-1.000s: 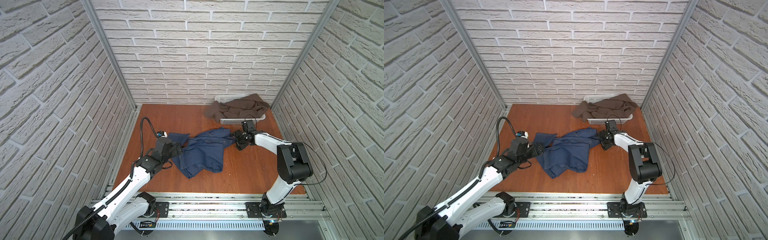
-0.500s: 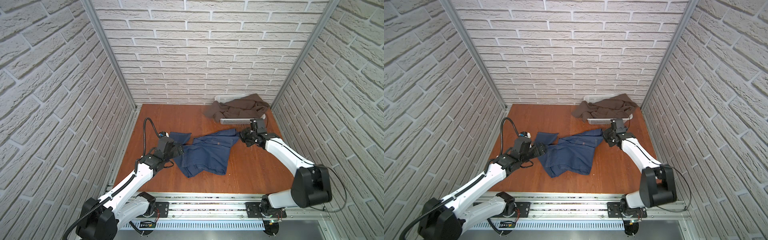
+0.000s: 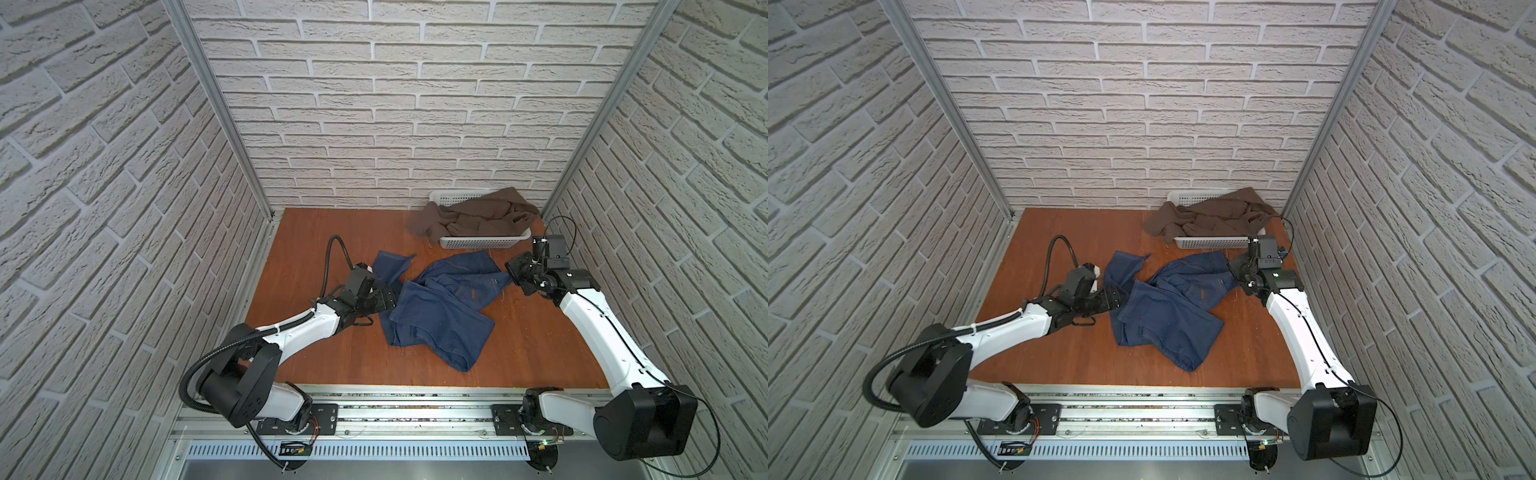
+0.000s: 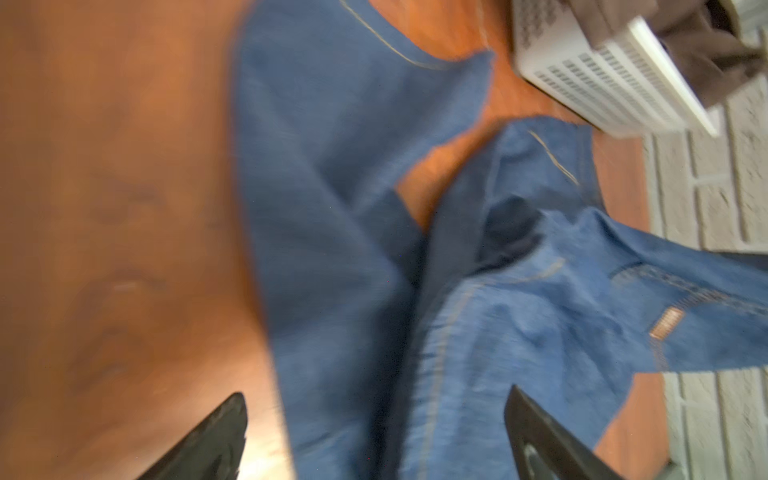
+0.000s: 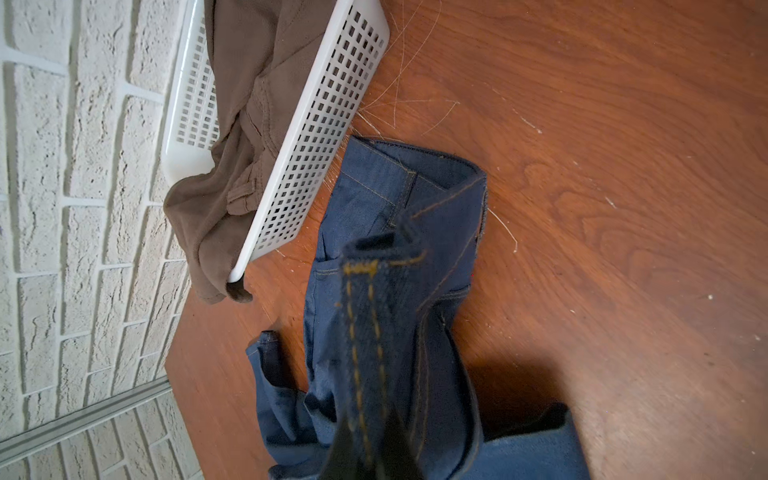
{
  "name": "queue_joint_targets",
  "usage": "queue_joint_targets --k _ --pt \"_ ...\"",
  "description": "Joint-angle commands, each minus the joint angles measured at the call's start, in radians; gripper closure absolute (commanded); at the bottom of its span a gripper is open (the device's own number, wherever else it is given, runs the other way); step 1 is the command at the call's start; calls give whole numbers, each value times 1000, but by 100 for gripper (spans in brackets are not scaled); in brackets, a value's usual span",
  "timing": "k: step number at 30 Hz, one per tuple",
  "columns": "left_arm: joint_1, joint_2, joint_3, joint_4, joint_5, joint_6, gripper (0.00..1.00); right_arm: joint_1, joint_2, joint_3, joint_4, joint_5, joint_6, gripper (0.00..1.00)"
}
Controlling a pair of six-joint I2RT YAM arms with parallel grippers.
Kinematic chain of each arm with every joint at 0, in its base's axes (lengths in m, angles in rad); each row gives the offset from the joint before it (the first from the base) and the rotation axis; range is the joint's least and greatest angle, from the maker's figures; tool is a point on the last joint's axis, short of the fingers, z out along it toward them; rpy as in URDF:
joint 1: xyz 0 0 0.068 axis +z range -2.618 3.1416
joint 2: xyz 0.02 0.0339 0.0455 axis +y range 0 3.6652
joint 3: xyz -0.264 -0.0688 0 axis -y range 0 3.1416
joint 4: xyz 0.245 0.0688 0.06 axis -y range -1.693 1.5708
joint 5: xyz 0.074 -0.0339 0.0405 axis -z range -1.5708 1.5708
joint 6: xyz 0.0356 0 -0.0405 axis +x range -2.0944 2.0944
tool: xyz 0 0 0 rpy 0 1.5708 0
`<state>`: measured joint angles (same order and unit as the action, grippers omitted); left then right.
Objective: Fold and stack the trousers
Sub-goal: 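Pull the jeans apart with both grippers, stretching them across the table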
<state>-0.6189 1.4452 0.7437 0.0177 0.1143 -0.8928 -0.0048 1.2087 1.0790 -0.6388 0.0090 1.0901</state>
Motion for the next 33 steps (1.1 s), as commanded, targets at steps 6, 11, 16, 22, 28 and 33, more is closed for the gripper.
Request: queue_joint_targets --k 6,11,16,22,28,33 --pt "-70 166 113 95 67 -26 12 -25 -60 -8 -24 19 -59 94" --pt "-70 172 135 9 51 -3 7 -31 -62 -10 -26 5 -64 94" --pt "-69 200 144 20 166 6 25 -34 -62 -16 -23 4 -64 95" --pt "-49 149 114 8 175 7 79 -38 -71 -19 -22 2 -65 95" --pt "73 -88 153 -333 -59 84 100 -56 -74 36 -56 -3 -100 94" --pt "401 -456 214 -541 -148 175 100 -141 -100 52 -67 8 -120 94"
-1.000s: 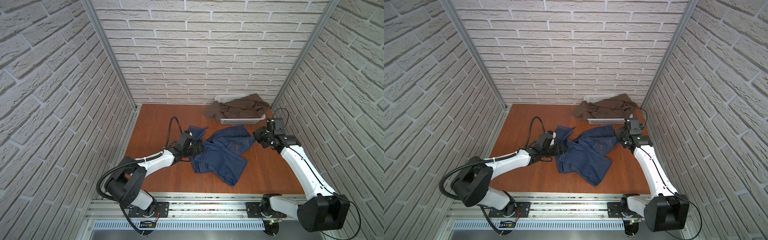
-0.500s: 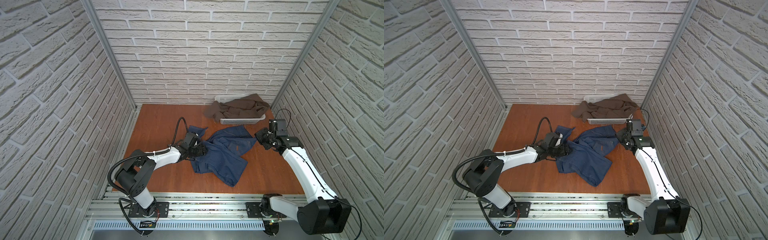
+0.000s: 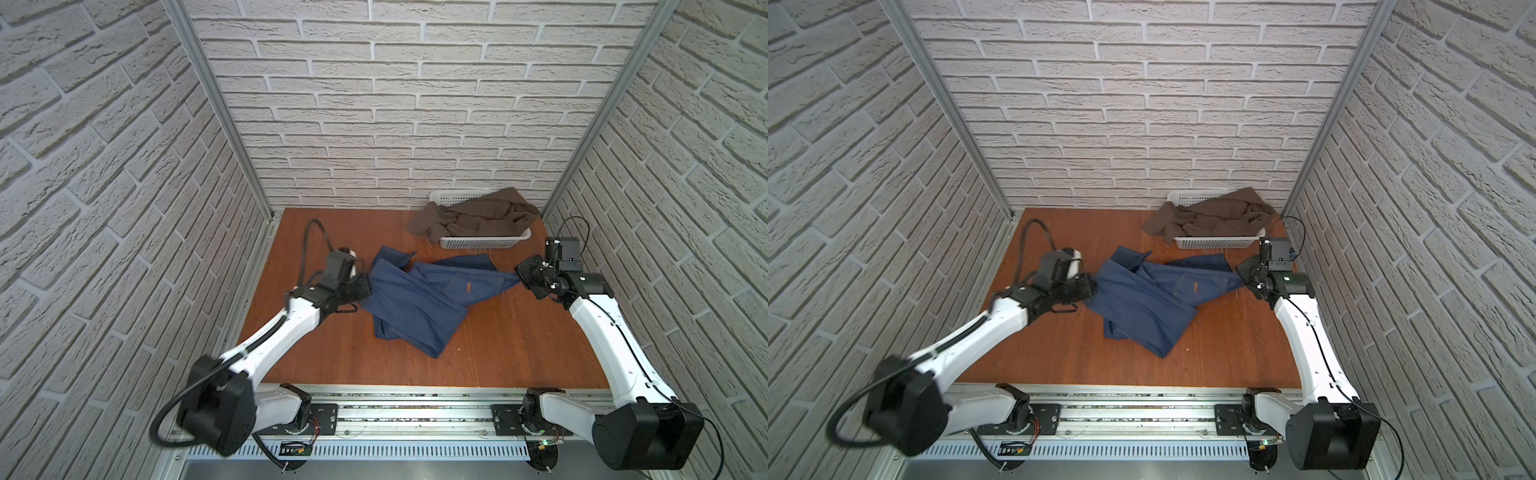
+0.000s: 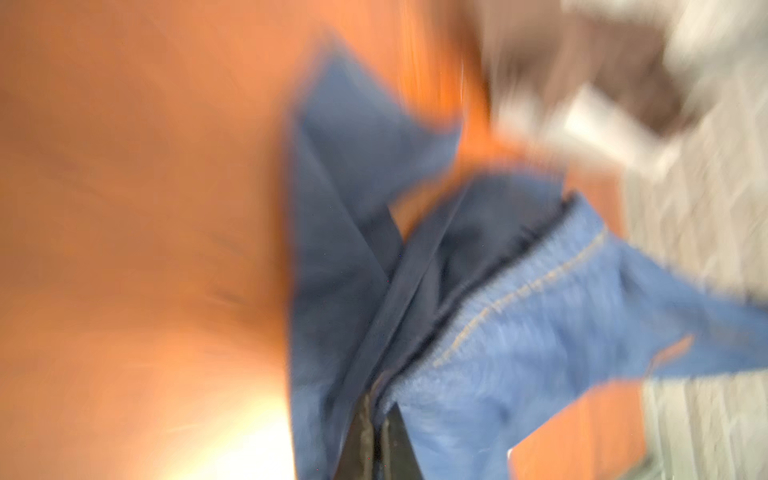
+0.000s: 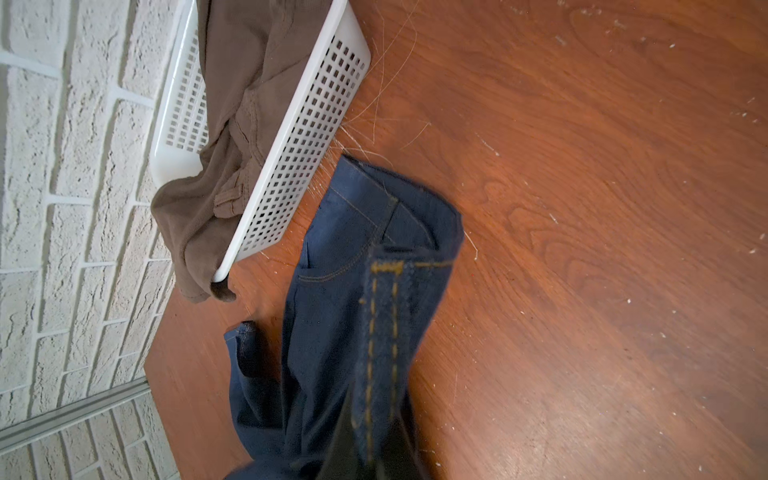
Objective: Fold and stack the trousers
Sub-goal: 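Pull the jeans apart with both grippers, stretching them across the table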
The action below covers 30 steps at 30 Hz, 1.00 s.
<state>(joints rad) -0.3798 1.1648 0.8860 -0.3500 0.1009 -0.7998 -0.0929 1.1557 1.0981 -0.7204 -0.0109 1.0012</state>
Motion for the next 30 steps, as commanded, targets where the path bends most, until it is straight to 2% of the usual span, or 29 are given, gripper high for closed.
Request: queue_joint_targets --k 1,4,8,11,14,17,20,23,27,30 --pt "234 -214 102 -213 -148 103 100 -71 -50 31 16 26 -34 95" --pt "466 -273 190 -286 -114 161 100 -136 -54 32 16 4 -41 94" --pt "711 -249 237 -289 -8 158 100 -217 -47 22 22 -39 -42 94" --pt "843 -224 230 -257 77 105 100 -267 -49 10 23 -62 -42 94" --pt "933 -220 209 -228 122 62 100 -306 -54 -1 15 -78 -50 94" --pt "990 -205 196 -208 161 41 100 -334 -58 -15 19 -84 -52 94" --pt "1006 -154 198 -182 207 18 100 -342 -29 -17 42 -110 -29 95" --pt "1005 -79 215 -124 272 -29 100 -339 43 16 71 -209 -1 94" --pt "1004 40 316 -100 346 -68 100 -290 145 110 149 -319 81 95" --pt "1004 69 397 -116 356 -66 100 -264 148 197 152 -307 98 94"
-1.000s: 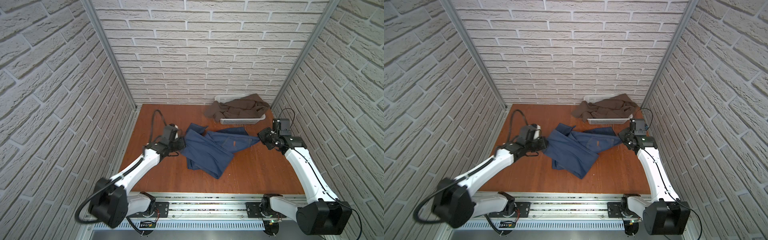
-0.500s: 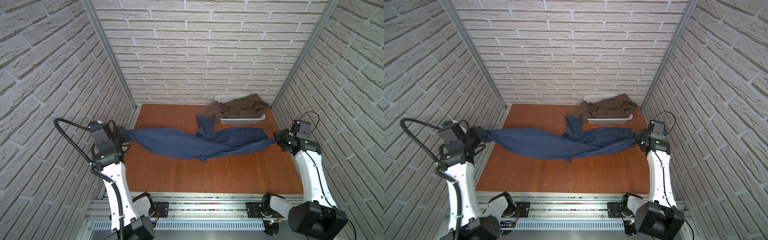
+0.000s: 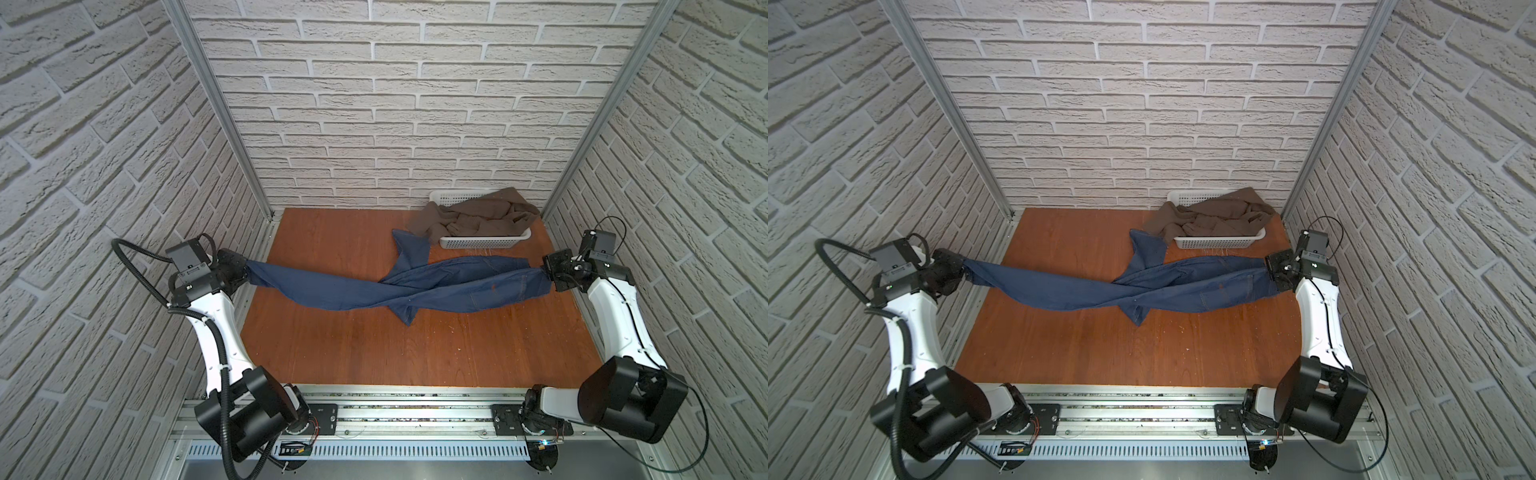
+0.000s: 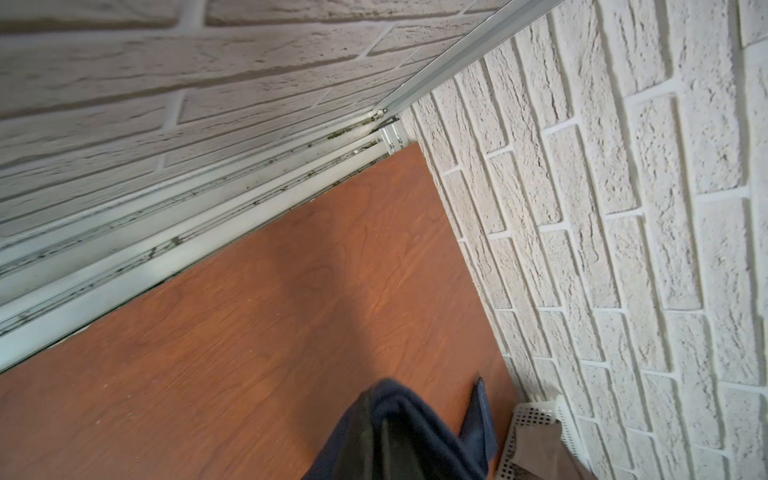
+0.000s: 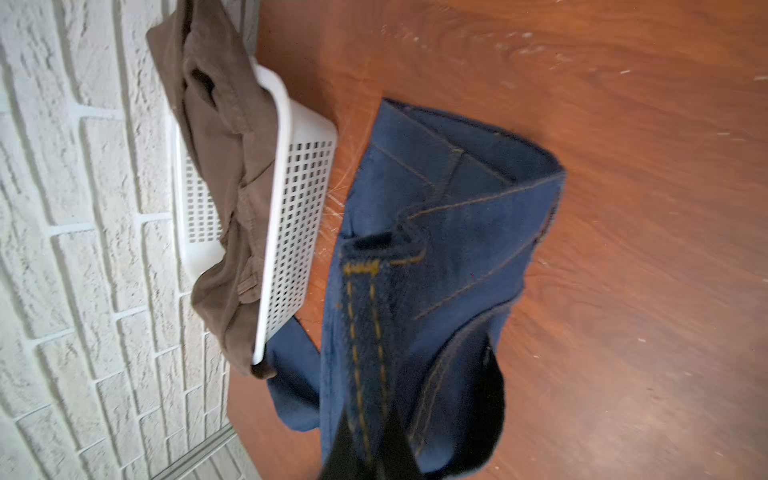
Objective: Fold and stack the trousers
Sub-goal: 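Pull the jeans apart with both grippers, stretching them across the table, then lower the stretched jeans flat onto the table and open both grippers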
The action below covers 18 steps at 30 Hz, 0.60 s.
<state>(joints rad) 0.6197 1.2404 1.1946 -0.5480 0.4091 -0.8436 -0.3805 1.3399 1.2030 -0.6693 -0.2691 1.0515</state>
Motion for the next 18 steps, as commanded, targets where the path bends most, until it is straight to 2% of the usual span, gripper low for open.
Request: queue_joint_targets --k 1,4,7,11,18 --pt "6 -4 114 69 40 -14 100 24 -48 109 112 -45 55 94" --pt "24 -6 150 39 48 -1 100 23 -81 145 121 -29 50 94" --pt "66 -43 105 40 70 0 100 20 -134 126 99 10 16 95" --pt "153 -109 -45 5 82 28 100 -2 -226 -16 45 117 -68 95" --pt "242 -168 -320 -66 -11 118 100 -82 -294 -282 -82 249 -166 95"
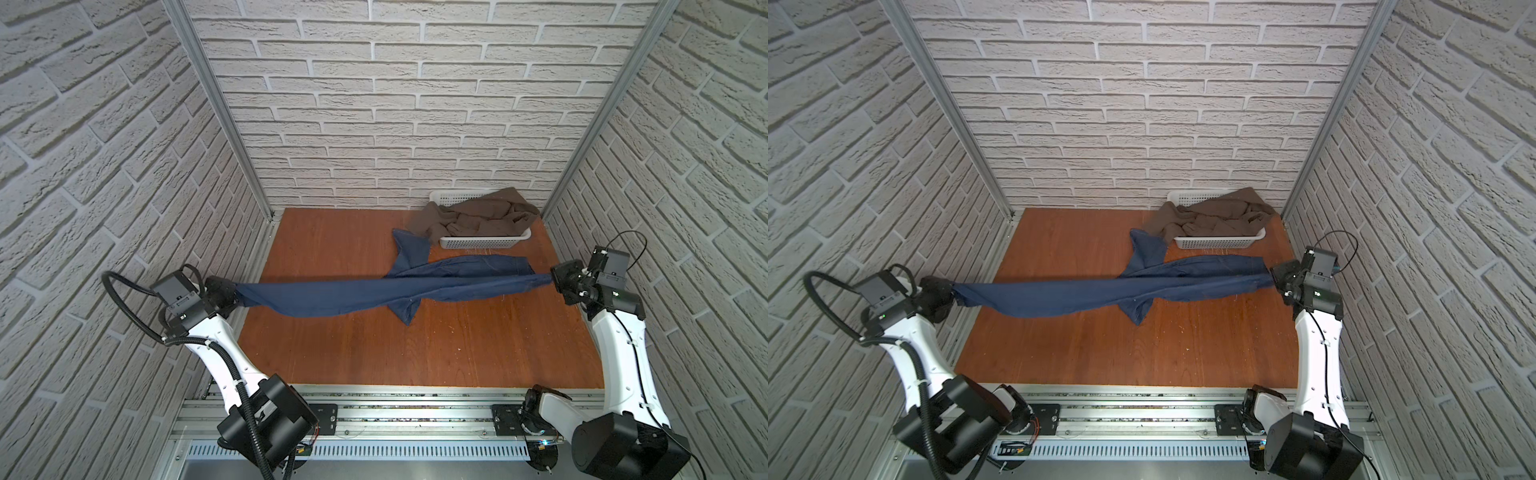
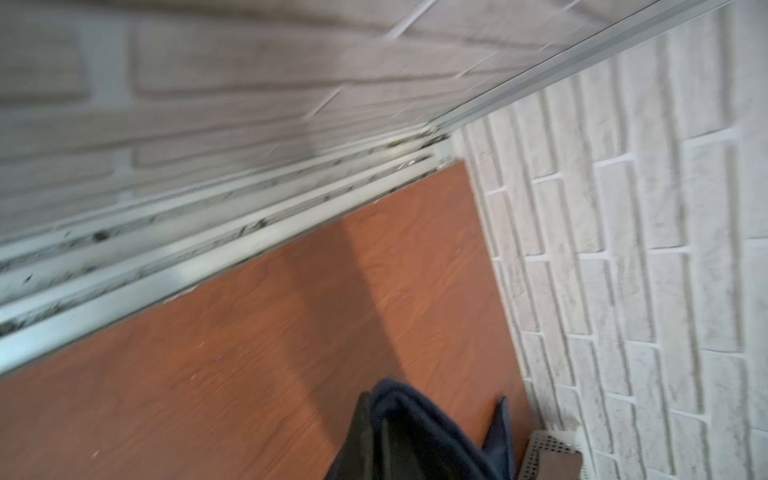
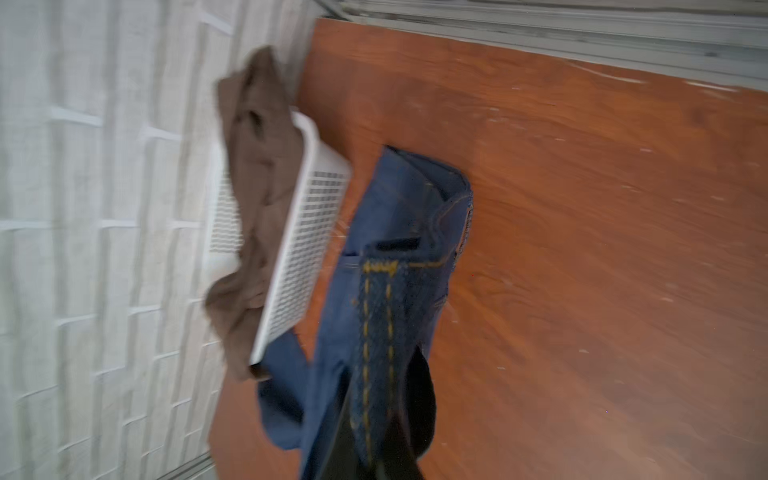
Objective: Fold and stack the trousers
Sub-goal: 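Lower the stretched jeans flat onto the table and open both grippers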
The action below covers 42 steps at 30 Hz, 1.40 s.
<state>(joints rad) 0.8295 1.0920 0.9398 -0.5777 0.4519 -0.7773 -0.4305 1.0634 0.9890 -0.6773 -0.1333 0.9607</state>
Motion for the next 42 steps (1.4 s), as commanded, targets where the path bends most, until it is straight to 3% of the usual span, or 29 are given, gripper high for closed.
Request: queue_joint_targets --k 1,8,15,18,19,21,23,26,30,32,34,38,42 --pt "45 -24 -90 -39 -62 61 100 -44 -24 -85 -94 133 -88 95" --pt "114 -30 -155 -79 -136 143 100 -110 -126 -192 -176 292 -160 95" --pt "147 -16 -197 -91 -148 188 100 -117 -206 -244 -230 382 -154 95" --pt "148 -24 -194 -95 -149 185 100 -117 -227 -254 -244 395 -150 89" --pt "147 -26 -194 -96 -151 185 97 -116 -233 -257 -247 395 -145 85" --pt "147 -33 -196 -95 -143 184 65 -117 -246 -262 -246 383 -140 67" --pt "148 -43 -195 -95 -132 181 48 -117 -253 -259 -245 359 -134 48" --pt "148 -60 -184 -102 -107 179 36 -117 -255 -221 -265 328 -120 29" --pt "131 -92 -153 -115 -59 167 30 -115 -251 -142 -270 215 -123 27" --pt "71 -109 -130 -118 -52 144 29 -111 -238 -135 -216 97 -109 28" --pt "-57 -123 -101 -107 -91 105 29 -93 -210 -147 -138 -6 -83 30" --pt "-432 -74 -41 -11 -215 0 29 34 -96 -139 0 -45 -77 33" --pt "-741 118 73 76 -300 -14 30 104 106 -106 136 -129 -87 37"
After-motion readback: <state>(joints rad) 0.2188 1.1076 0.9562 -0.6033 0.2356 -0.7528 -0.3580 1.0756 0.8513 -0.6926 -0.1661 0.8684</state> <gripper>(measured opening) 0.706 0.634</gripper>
